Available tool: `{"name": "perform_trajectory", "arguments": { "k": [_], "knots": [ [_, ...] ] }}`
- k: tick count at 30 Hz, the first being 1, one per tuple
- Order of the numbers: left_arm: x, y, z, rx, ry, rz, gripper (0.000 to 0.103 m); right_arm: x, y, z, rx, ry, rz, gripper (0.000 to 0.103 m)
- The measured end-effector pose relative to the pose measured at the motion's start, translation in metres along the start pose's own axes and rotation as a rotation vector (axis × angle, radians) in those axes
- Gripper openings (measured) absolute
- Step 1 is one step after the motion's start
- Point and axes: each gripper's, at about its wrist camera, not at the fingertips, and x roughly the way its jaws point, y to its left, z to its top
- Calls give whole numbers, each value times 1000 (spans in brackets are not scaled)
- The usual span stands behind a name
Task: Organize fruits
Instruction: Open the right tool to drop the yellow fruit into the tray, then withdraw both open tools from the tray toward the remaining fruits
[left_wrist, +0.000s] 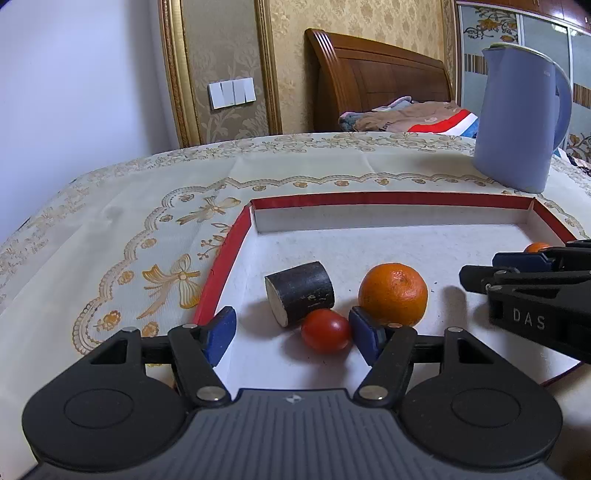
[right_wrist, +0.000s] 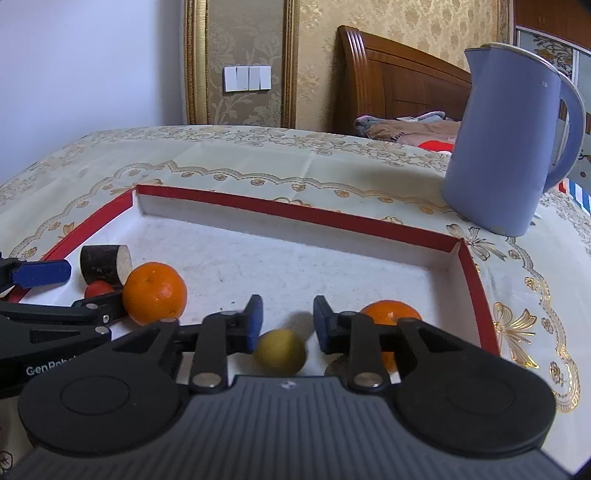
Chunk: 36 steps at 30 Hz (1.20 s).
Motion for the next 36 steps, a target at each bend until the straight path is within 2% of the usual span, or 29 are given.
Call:
{"name": "perform_trajectory", "arguments": {
  "k": [3, 6, 7, 8, 12, 15, 20, 29, 36],
  "knots": [
    [-2, 2, 0, -9, 1, -13, 69, -3, 0, 0, -1, -9, -6, 45],
    [-7, 5, -1, -22, -12, -37, 70, -14, -6, -4, 39, -47, 16, 67],
    [-9, 6, -1, -27, -21, -43, 70, -18, -8, -5, 46, -63, 26, 78],
    [-11, 6, -2, -29, -28, -44, 71, -21, -8, -7, 44, -80, 28, 82],
    [-16, 7, -3, -38, -40, -49, 73, -33, -5, -12, 15, -136, -11, 82],
    [-16, 7, -4, -39, -41, -41, 75, -34, -3, -15, 11, -140, -16, 82],
    [-19, 12, -6, -56, -44, -52, 76, -40, 3, -19, -44, -189, -98, 83],
    [-23, 14, -10, -66, -29, -82, 76, -43, -1, -23, -7, -182, -56, 83],
    [-40, 8, -22, -3, -67, -87, 76, -50, -6, -28, 26, -195, -32, 83]
  ]
}}
